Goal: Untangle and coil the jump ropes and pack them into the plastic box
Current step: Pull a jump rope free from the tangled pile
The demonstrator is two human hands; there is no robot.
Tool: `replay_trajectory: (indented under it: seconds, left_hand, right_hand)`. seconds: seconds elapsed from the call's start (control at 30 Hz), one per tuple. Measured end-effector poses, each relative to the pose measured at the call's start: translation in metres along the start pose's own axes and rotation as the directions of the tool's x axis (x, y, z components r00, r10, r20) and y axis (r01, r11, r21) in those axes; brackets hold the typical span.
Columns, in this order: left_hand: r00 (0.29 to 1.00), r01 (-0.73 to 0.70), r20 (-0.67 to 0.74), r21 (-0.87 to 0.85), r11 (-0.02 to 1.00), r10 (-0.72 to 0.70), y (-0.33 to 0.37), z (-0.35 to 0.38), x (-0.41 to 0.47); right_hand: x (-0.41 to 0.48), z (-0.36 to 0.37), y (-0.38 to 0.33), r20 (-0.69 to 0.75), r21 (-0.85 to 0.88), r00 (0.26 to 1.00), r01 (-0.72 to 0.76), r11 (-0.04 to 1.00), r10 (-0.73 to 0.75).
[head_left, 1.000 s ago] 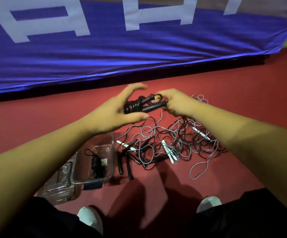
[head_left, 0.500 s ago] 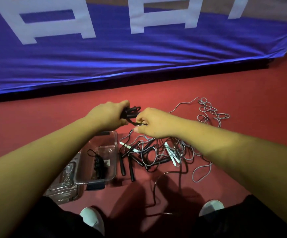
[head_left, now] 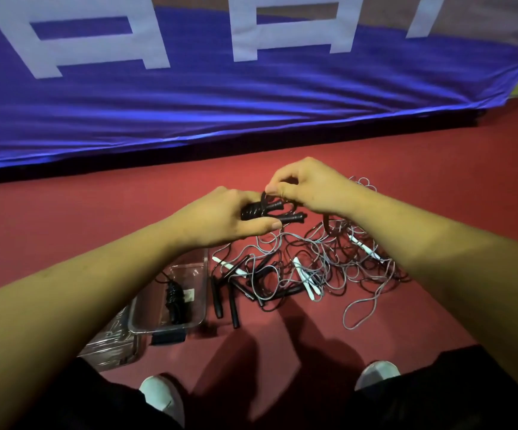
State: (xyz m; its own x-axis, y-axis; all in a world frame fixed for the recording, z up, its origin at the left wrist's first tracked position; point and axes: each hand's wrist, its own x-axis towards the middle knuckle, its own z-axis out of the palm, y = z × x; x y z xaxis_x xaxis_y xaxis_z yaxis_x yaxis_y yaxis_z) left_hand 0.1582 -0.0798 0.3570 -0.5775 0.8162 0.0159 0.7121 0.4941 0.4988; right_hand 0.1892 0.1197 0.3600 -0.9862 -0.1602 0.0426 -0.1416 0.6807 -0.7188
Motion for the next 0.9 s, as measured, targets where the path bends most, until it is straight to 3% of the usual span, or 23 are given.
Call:
replay_trajectory:
  seconds: [0.13,0.23,0.37,0.43,0.53,0.63,0.77,0.9]
  left_hand:
    - [0.999,0.003,-0.039,-0.196,0.981,-0.011,-0.001,-0.003,-0.004]
    - [0.997,-0.044,-0.073,-0.468,0.883,0.011,0.001,-0.005,-0.002]
    - [0.981,0.057,-0.119,-0.588,0.807,-0.156,-0.002,-0.010,0.006]
    - [0.966,0.116,-0.135,-0.537,0.836,-0.221,-0.009,-0.012,0.009]
    - [0.920,0.206,-0.223,-0.423,0.883,-0.322,-0.032,-0.020,0.015]
    - [0.890,0.345,-0.261,-0.152,0.926,-0.374,-0.058,-0.028,0.013]
    - [0.896,0.437,-0.223,0.287,0.852,-0.384,-0.060,-0.013,0.013]
    - [0.891,0.443,-0.107,0.426,0.789,-0.442,-0.053,0.011,0.017]
  right_hand:
    - [0.000,0.007,0.010,0.110,0.213,0.988,-0.131,0.968,0.109]
    - [-0.001,0.012,0.013,0.162,0.483,0.974,-0.219,0.848,0.159]
    - [-0.002,0.024,0.017,0.314,0.618,0.941,-0.303,0.725,0.125]
    - [-0.002,0.030,0.014,0.343,0.565,0.927,-0.335,0.754,0.154]
    - [-0.006,0.035,0.006,0.251,0.372,0.936,-0.328,0.869,0.246]
    - [-0.010,0.035,-0.007,0.239,0.260,0.943,-0.290,0.921,0.229]
    - [-0.007,0.037,-0.027,0.211,-0.055,0.973,-0.087,0.995,0.097]
    - [-0.007,0.041,-0.035,0.204,-0.130,0.977,-0.035,0.991,0.062]
